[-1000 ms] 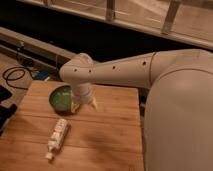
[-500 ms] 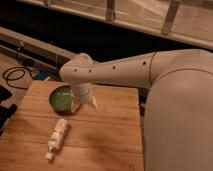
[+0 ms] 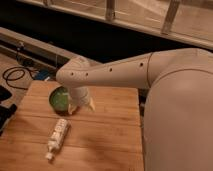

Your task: Place the bottle in the ceramic bowl

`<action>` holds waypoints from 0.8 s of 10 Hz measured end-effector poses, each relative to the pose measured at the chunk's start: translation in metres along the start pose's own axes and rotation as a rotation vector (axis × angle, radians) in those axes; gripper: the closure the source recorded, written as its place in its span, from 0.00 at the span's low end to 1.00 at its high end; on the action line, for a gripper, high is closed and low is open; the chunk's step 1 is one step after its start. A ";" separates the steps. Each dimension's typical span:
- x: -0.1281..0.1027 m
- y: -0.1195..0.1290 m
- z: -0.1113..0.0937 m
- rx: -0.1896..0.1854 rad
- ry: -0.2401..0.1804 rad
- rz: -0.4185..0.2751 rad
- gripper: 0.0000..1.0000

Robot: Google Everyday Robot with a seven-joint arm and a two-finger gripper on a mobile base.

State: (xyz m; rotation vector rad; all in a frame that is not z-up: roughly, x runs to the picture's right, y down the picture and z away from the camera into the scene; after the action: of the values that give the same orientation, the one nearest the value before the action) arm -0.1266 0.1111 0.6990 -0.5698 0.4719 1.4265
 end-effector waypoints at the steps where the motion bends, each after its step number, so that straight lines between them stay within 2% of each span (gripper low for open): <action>1: 0.013 0.027 0.004 -0.016 -0.020 -0.021 0.35; 3: 0.033 0.068 0.011 -0.033 -0.028 -0.060 0.35; 5: 0.060 0.126 0.021 -0.044 -0.024 -0.131 0.35; 6: 0.065 0.135 0.023 -0.041 -0.024 -0.143 0.35; 8: 0.063 0.131 0.023 -0.030 -0.027 -0.140 0.35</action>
State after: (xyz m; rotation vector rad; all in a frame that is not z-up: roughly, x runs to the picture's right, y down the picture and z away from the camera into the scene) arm -0.2516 0.1818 0.6670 -0.5960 0.3824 1.3082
